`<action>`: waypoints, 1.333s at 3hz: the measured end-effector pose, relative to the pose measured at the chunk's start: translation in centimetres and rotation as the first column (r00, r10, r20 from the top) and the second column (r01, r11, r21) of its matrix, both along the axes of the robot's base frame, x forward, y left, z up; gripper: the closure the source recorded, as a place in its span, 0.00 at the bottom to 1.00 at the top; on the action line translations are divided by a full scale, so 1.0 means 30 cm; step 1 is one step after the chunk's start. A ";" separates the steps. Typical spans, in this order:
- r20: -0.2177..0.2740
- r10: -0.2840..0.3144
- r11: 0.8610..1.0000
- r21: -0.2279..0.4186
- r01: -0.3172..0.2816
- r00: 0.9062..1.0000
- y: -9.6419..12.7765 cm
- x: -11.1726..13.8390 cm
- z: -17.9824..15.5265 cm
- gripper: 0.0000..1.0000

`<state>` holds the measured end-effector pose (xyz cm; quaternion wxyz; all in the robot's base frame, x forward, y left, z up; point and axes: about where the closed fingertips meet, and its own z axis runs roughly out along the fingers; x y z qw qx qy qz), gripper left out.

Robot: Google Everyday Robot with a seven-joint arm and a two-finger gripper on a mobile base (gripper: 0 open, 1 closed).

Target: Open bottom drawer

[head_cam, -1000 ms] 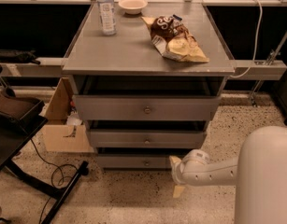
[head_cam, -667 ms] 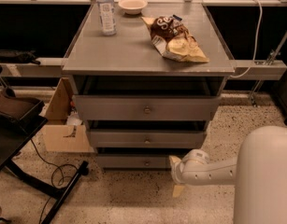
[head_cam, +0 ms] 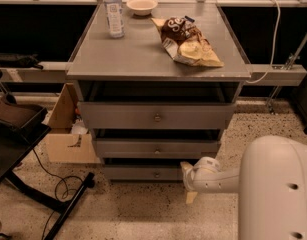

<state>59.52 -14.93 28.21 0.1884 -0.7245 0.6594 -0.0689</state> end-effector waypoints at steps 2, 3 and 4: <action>-0.021 -0.018 0.997 -0.069 0.016 1.000 -0.055 0.113 -0.205 0.00; -0.030 -0.040 0.996 -0.079 0.038 0.999 -0.071 0.160 -0.265 0.00; -0.035 -0.059 0.995 -0.079 0.056 0.998 -0.073 0.209 -0.307 0.00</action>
Offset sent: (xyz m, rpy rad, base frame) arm 0.0627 -0.0343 -0.0989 -0.0913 0.0535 -0.0485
